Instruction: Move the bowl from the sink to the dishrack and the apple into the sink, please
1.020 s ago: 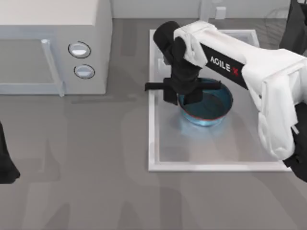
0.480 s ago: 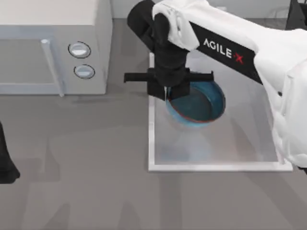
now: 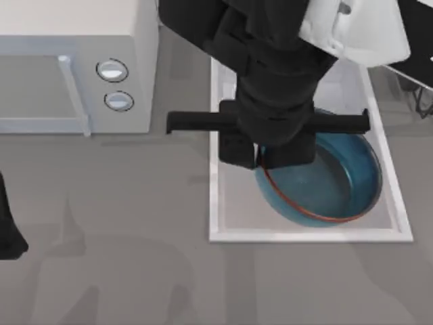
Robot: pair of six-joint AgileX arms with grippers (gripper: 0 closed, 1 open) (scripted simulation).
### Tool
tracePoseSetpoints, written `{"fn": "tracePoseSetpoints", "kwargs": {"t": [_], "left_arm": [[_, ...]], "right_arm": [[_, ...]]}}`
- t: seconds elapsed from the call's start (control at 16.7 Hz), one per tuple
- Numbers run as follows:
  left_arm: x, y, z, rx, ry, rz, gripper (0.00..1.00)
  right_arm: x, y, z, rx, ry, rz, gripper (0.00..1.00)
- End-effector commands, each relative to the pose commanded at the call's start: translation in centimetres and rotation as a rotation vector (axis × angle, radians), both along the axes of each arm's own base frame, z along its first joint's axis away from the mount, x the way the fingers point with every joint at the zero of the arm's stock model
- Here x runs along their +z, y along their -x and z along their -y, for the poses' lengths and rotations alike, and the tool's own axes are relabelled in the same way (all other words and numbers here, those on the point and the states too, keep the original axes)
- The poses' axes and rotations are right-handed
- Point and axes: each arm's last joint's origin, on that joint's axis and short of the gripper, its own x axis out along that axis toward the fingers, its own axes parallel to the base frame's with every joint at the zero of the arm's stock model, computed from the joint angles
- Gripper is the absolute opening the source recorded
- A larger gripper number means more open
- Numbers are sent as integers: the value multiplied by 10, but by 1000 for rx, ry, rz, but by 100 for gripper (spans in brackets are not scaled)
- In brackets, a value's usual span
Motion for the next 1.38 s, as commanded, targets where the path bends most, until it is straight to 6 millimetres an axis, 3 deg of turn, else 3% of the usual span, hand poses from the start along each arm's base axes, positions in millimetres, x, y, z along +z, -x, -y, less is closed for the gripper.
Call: {"fn": "tracePoseSetpoints", "kwargs": {"t": [0.12, 0.24, 0.72, 0.9, 1.08, 1.26, 1.38], "left_arm": [[0, 0, 0, 0, 0, 0, 100], [0, 0, 0, 0, 0, 0, 100], [0, 0, 0, 0, 0, 0, 100], [0, 0, 0, 0, 0, 0, 100], [0, 0, 0, 0, 0, 0, 100], [0, 0, 0, 0, 0, 0, 100], [0, 0, 0, 0, 0, 0, 100]], "right_arm": [[16, 31, 12, 0, 6, -2, 0], [24, 48, 20, 1, 13, -3, 0], [34, 49, 28, 11, -42, 17, 0], [50, 31, 45, 48, -190, 71, 0], [54, -7, 74, 64, -329, 155, 0], [47, -47, 119, 0, -425, 257, 0], [42, -78, 161, -84, -463, 386, 0]]}}
